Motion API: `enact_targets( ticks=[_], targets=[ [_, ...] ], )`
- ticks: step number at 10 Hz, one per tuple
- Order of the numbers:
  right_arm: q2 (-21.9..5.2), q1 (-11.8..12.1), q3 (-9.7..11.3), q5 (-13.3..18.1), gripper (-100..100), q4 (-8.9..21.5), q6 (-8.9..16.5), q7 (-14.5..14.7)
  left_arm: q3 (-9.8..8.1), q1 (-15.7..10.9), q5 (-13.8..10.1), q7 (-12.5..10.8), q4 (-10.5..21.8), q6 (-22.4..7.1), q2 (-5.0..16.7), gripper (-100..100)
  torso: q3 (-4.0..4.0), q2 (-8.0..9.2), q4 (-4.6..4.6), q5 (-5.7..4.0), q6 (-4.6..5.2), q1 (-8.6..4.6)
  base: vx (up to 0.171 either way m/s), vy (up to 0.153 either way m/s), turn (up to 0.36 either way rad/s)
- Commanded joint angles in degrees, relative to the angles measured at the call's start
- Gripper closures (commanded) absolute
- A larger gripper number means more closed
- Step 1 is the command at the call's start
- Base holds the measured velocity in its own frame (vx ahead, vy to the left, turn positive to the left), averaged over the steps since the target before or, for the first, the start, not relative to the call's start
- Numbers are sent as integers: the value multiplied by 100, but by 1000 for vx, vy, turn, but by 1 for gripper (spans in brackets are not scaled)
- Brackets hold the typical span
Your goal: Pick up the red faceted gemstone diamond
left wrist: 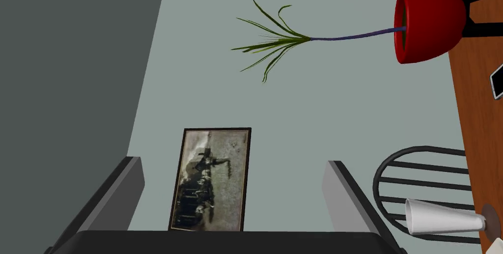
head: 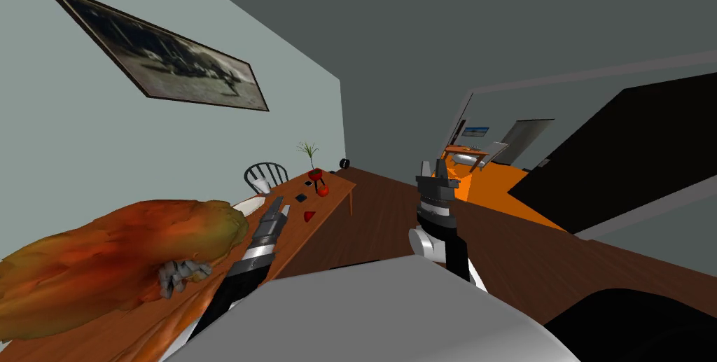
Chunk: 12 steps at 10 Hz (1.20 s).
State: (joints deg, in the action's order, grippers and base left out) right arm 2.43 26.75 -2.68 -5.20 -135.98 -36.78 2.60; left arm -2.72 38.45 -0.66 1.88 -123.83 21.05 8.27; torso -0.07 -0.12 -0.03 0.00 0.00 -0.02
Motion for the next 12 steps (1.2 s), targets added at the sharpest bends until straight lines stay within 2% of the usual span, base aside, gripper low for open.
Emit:
enact_targets(
  ticks=[1,2,3,7,10,11,12],
  targets=[
    [0,0,0,0,0,0,0,0,-7,85,-11,163,184,-286,56,-100,0,0,0,0,0,0,42,-13,-136],
    [0,0,0,0,0,0,0,0,-14,161,-24,266,305,-503,112,-100,-2,-3,-1,0,2,-1,52,-6,-165],
    [0,0,0,0,0,0,0,0,-14,161,-24,266,305,-519,112,-100,-4,-6,-2,0,1,-1,37,-3,-44],
    [0,0,0,0,0,0,0,0,7,443,-64,705,820,-1283,395,-100,-6,-10,-2,-1,0,-3,59,-17,-125],
    [0,0,0,0,0,0,0,0,26,505,-71,819,953,-1571,479,-100,-5,-9,-2,-1,1,-5,49,-15,-54],
    [0,0,0,0,0,0,0,0,50,562,-76,933,1086,-1782,568,-100,-3,-4,-1,-2,-1,-5,45,-20,-86],
    [0,0,0,0,0,0,0,0,50,562,-76,933,1086,-1782,568,-100,-2,-4,-1,-2,0,-7,38,-15,-40]
  ],
)
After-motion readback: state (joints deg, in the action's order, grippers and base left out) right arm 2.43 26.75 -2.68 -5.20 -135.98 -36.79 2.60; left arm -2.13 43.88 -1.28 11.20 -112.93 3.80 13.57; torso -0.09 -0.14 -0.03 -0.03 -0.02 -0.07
